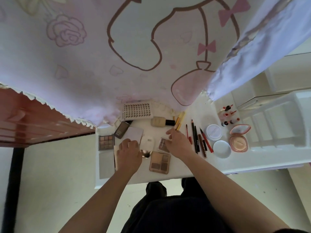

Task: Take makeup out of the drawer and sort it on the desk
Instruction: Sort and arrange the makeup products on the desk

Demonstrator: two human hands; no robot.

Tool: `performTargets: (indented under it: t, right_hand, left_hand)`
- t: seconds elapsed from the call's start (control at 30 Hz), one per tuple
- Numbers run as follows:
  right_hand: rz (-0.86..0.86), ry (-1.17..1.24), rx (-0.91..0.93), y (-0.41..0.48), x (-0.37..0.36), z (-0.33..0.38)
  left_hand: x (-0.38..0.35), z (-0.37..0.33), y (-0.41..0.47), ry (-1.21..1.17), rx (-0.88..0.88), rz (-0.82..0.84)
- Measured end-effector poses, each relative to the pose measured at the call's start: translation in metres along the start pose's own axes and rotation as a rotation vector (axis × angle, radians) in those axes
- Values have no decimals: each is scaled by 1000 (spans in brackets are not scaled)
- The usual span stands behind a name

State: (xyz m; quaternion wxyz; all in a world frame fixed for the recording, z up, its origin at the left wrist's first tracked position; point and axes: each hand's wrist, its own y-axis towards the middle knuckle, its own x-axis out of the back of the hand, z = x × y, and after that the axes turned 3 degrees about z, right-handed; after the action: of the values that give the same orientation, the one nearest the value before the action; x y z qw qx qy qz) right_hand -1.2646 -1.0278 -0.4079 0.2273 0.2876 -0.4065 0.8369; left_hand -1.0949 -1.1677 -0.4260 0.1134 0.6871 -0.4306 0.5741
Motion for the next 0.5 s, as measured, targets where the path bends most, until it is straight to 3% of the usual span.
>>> performTargets:
  t: [0.3,0.5]
  right_hand:
    - [-2,-79,-19,-24,-26,-1]
    - [3,-53,-98,-45,-47,4]
  left_hand:
    - [-9,26,-21,-6,50,86]
    - [-13,40,-27,72,-53,127]
